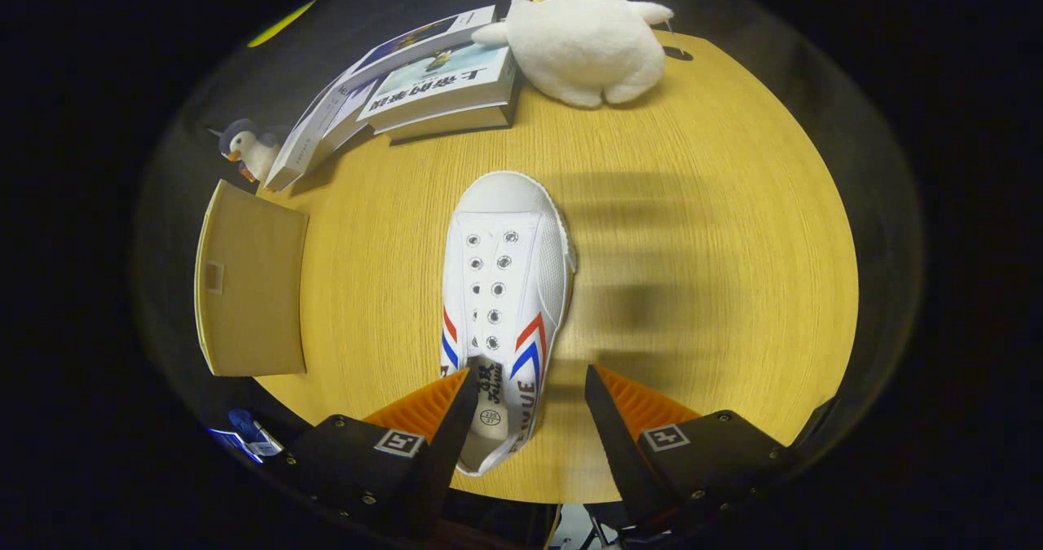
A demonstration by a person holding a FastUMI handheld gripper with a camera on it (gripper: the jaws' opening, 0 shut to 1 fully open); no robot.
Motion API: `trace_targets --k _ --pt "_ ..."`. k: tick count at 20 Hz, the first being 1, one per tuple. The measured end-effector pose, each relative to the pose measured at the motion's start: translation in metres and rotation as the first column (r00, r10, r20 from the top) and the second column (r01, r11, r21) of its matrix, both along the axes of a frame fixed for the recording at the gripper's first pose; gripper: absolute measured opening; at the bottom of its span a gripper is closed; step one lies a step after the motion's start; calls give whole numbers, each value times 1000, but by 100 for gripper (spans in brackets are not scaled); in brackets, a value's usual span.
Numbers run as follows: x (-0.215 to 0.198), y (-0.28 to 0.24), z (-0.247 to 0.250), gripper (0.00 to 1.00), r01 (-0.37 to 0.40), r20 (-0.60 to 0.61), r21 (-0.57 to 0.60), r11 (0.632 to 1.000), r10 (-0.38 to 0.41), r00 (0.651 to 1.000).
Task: Open the storage box then place both shoes into the box .Put the left shoe in first, then the right shoe, with the right side of both shoes facing outward in a uniform manner.
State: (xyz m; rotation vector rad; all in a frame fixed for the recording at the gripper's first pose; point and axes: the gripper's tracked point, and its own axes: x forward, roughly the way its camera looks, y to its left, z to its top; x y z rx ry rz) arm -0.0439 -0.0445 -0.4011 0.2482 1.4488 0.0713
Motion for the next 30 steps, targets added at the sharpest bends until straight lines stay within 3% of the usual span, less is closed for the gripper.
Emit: trace_targets --k 4,5,6,7,8,9,15,30 --pt "1 -8 -19 75 -31 -18 -51 998 30 999" --pt "2 0 -20 63 -32 -18 -16 999 32 999" --pt "2 0 -22 39 -28 -18 -25 999 27 999" --pt "1 -11 -16 28 -23 -23 -61 998 21 1000" --pt "2 -14 -20 5 5 -18 -66 998 -6 1000" --pt "-1 -11 -21 2 26 -20 -42 999 -27 999" --pt "-6 -3 -1 0 89 -51 40 995 -87 995" --pt "19 49 99 0 9 65 104 995 -16 998"
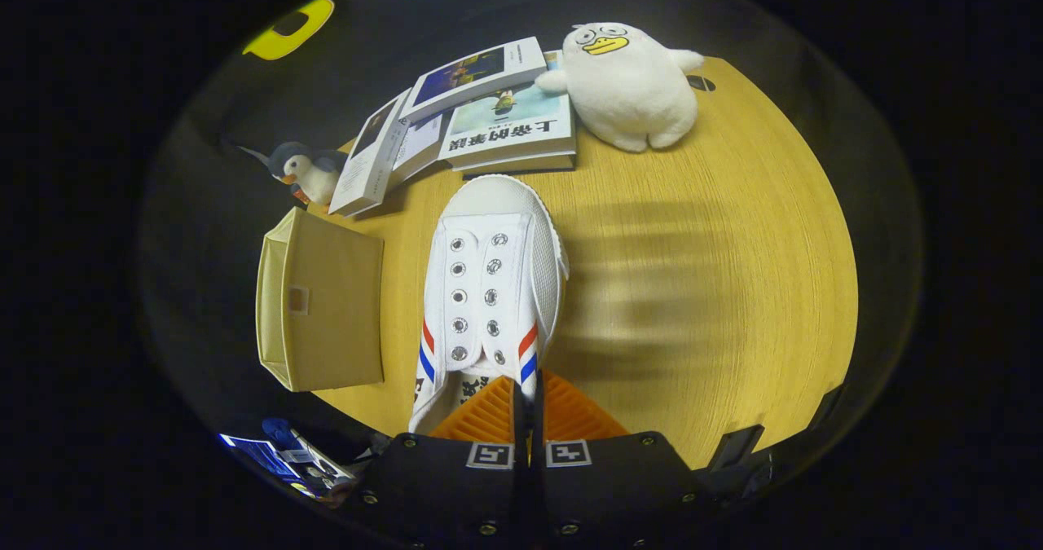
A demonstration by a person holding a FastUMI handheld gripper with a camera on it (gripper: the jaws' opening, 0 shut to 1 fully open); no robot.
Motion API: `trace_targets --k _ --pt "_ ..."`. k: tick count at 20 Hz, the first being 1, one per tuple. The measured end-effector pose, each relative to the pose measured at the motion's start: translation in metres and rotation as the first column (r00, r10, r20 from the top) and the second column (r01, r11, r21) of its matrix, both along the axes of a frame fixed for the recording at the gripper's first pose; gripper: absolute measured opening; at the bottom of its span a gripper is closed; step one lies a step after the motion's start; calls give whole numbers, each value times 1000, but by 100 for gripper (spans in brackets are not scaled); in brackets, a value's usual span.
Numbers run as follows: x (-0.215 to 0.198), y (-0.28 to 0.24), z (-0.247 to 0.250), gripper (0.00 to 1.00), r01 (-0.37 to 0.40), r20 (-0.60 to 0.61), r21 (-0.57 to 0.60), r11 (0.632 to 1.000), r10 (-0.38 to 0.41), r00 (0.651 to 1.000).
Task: Open the storage box then place both shoes into the box .Put the left shoe in first, then the right shoe, with the right side of both shoes facing outward in a uniform manner.
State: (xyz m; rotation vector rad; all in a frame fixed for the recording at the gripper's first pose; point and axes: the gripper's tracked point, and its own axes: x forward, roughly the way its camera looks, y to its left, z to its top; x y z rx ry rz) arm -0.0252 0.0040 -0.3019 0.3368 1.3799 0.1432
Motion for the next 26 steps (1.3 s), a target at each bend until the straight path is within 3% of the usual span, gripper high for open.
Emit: trace_targets --k 11,26 --pt "39 74 62 0 -132 84 44 990 128 988" --pt "75 229 106 0 -394 167 66 917 379 910"
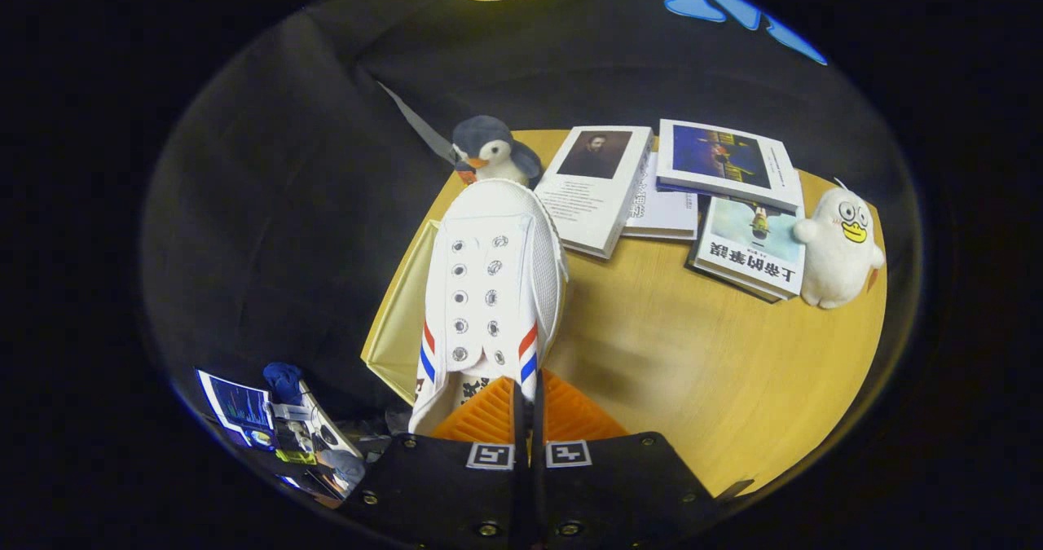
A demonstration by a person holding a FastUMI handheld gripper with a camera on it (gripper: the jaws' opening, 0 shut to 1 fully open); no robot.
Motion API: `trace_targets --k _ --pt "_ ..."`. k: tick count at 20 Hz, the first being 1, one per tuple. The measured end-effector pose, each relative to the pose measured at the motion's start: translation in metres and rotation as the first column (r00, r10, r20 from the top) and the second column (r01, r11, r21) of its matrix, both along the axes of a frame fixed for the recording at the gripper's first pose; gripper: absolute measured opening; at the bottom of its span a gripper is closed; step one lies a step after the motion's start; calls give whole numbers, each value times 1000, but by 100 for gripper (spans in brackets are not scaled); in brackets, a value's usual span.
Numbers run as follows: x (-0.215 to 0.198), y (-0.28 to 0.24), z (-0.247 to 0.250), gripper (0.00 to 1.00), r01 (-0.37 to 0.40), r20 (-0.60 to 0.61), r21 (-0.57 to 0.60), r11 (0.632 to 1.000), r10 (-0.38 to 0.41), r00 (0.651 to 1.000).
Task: Open the storage box then place both shoes into the box .Put the left shoe in first, then the right shoe, with the right side of both shoes facing outward in a uniform manner.
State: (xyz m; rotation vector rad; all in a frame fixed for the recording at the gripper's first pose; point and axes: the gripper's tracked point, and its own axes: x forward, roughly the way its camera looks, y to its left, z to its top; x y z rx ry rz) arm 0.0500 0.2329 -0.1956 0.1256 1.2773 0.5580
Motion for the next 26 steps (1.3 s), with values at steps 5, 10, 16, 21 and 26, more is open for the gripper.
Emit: trace_targets --k 5,10,16,21,26 --pt "0 43 -1 0 -77 5 -14 997 77 997" --pt "-4 80 -14 0 -141 -15 -38 989 140 990" --pt "-2 98 -31 0 -174 -14 -101 980 174 985" --pt "-7 122 -38 21 -167 -38 -29 986 166 985" --pt "10 102 -10 91 -150 71 -46 988 153 986"
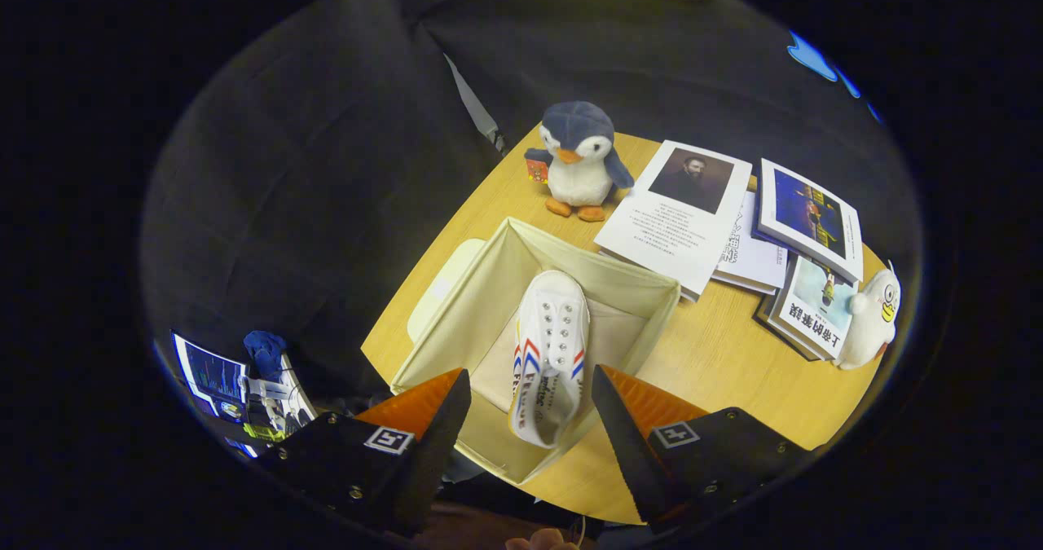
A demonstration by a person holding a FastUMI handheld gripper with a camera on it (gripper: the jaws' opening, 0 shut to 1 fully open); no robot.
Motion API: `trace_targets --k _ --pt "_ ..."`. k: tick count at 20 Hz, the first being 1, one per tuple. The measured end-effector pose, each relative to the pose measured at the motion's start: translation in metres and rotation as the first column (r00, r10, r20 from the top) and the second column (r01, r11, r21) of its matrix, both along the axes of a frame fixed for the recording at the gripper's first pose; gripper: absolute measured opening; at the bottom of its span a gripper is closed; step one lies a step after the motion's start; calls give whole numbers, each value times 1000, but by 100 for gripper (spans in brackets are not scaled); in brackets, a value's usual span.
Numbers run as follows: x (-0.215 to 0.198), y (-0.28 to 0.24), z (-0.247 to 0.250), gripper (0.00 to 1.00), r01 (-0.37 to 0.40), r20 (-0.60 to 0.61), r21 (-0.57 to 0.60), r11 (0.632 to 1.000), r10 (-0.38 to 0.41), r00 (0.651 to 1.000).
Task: Open the storage box then place both shoes into the box .Put the left shoe in first, then the right shoe, with the right side of both shoes facing outward in a uniform manner.
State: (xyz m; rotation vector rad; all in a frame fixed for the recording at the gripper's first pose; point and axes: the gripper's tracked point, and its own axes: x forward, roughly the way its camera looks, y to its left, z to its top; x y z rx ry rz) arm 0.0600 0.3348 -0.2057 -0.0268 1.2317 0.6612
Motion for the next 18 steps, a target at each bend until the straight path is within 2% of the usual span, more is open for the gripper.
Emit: trace_targets --k 6,9,11,14,16,18 --pt "9 -40 37 91 87 109 70 994 -94 990" --pt "18 -71 66 92 152 223 127 980 -177 959" --pt "25 -100 86 92 202 319 150 968 -240 917" --pt "32 -143 119 92 267 453 171 948 -317 833" --pt "31 -170 143 92 315 526 201 928 -373 764" --pt "30 -195 170 92 356 599 246 901 -430 675"
